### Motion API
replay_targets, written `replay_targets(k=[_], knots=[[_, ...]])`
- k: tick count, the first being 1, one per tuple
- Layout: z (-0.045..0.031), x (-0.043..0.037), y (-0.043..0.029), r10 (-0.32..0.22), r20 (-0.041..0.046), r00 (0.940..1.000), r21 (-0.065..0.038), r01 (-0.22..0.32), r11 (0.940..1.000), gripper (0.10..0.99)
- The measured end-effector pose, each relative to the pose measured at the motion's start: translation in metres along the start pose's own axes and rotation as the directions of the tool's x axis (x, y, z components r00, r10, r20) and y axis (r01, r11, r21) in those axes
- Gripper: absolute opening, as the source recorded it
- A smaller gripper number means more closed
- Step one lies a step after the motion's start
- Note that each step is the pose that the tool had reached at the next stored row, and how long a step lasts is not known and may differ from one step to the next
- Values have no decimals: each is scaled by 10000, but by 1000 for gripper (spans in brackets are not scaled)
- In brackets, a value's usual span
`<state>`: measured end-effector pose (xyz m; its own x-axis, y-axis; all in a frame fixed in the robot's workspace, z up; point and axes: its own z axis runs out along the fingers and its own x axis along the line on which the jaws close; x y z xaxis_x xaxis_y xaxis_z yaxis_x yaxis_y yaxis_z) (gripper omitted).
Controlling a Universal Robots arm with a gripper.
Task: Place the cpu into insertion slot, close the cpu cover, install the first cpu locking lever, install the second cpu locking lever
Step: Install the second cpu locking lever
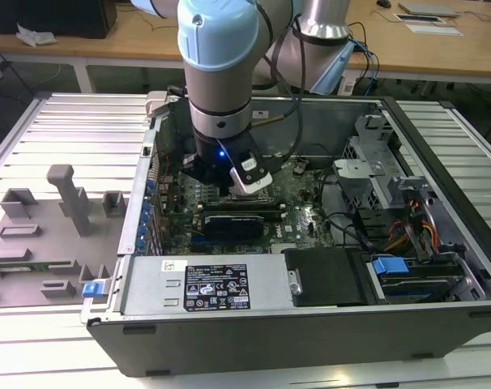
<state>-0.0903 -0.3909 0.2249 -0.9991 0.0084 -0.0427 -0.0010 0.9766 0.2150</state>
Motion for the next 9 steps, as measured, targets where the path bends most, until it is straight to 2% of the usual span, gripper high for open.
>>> replay_targets(k=[4,7,9], knots=[[1,-71,-7,81,-40,10000,8,-81,10000,106],[1,-91,-7,100,-46,9999,9,-100,9999,106],[4,-176,-10,103,-57,9999,10,-103,9999,106]])
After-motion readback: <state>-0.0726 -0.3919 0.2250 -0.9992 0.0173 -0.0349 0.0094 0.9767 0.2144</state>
